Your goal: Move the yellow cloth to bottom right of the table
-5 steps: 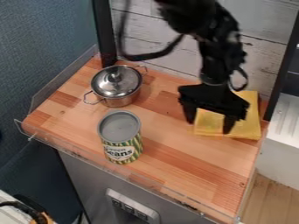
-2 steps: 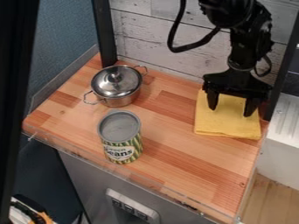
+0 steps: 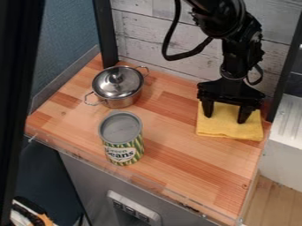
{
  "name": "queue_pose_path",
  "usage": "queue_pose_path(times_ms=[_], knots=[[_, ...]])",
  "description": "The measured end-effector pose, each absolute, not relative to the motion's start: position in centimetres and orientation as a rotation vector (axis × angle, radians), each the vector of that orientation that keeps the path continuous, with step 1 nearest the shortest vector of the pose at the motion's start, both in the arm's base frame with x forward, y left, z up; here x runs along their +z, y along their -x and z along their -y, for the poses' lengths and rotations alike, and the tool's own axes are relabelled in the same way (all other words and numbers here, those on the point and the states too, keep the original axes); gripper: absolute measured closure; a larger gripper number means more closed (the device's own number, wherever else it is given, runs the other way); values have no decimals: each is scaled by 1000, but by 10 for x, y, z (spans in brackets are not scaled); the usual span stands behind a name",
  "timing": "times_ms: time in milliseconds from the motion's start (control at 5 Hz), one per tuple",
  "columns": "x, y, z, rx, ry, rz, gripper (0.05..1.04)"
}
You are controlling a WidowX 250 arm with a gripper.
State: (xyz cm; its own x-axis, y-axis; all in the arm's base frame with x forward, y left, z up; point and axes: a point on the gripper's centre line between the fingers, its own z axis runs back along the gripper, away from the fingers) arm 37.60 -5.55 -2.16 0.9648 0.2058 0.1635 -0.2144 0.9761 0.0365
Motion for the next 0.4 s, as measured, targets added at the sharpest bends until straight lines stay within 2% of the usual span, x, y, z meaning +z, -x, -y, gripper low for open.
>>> queue_pose_path(times_ms=[200,400], knots=[[-26,-359,53,190,-50,168,83],[-24,-328,47,138,-67,163,83]])
